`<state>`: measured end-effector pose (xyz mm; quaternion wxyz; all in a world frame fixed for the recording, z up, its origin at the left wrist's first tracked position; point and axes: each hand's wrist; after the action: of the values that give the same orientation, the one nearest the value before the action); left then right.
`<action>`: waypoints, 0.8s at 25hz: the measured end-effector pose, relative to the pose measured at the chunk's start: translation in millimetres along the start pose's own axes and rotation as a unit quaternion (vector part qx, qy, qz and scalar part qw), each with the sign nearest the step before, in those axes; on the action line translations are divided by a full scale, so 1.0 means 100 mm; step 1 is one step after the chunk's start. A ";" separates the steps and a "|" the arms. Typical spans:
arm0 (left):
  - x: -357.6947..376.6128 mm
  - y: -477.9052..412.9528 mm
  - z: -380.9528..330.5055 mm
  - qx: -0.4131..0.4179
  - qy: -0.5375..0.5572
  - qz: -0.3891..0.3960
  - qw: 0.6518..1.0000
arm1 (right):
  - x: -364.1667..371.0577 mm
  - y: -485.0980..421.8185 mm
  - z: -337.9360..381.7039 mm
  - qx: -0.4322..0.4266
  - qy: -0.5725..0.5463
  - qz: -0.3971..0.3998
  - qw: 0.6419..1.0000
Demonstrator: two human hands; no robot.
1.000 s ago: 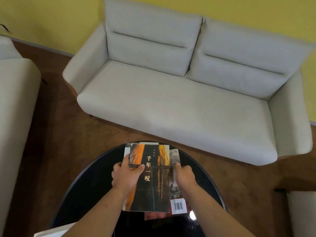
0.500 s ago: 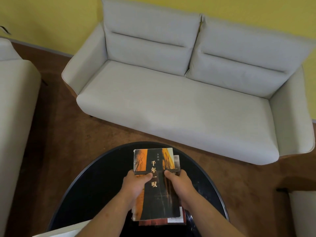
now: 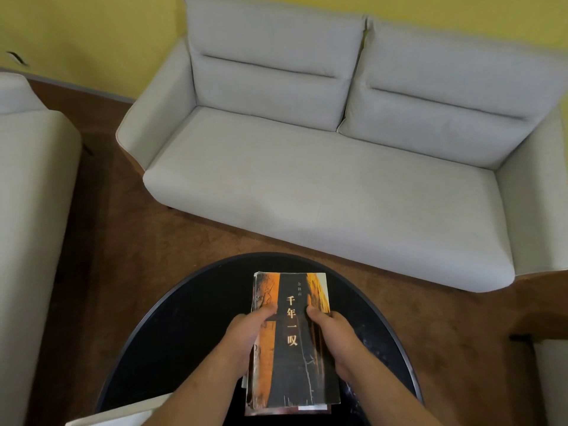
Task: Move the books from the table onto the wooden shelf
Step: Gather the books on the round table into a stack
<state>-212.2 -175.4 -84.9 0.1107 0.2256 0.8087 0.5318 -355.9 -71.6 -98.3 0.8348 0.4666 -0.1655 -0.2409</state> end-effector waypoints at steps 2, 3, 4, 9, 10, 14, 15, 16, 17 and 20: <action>0.01 -0.11 0.06 0.002 -0.009 -0.003 1.000 | -0.01 0.00 -0.02 0.008 -0.031 0.015 0.999; 0.01 -0.11 0.06 0.005 0.000 0.003 1.000 | -0.01 0.02 -0.05 0.011 -0.046 0.020 0.999; 0.02 -0.02 0.03 0.014 0.014 0.022 1.000 | -0.01 0.06 -0.05 0.014 -0.057 0.025 0.998; -0.01 0.33 0.01 0.035 0.067 0.096 0.992 | -0.06 0.41 0.06 -0.024 -0.041 0.053 0.997; -0.03 0.44 0.01 0.040 0.081 0.119 0.989 | -0.05 0.52 0.10 -0.031 -0.026 0.056 0.998; -0.28 0.92 -0.02 0.070 0.110 0.149 0.980 | 0.21 1.02 0.23 -0.061 0.015 0.051 0.997; -0.39 1.01 0.01 0.083 0.108 0.146 0.980 | 0.32 1.16 0.22 -0.072 0.023 0.050 0.996; -0.51 1.12 0.06 0.096 0.104 0.140 0.980 | 0.44 1.30 0.21 -0.079 0.029 0.049 0.995; -0.64 1.20 0.10 0.113 0.099 0.131 0.980 | 0.55 1.43 0.20 -0.084 0.027 0.049 0.995; -0.98 1.53 0.29 0.136 0.101 0.117 0.978 | 0.90 1.79 0.11 -0.089 0.016 0.058 0.994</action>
<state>-76.3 -148.0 36.3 -0.0668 0.2767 0.8485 0.4461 -242.2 -49.0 66.0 0.8879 0.3840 -0.1570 -0.1988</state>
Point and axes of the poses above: each hand's wrist, its own y-axis away from the middle knuckle, its own x-axis out of the palm, z = x × y, and after that the axes turned 6 degrees about z, right-handed
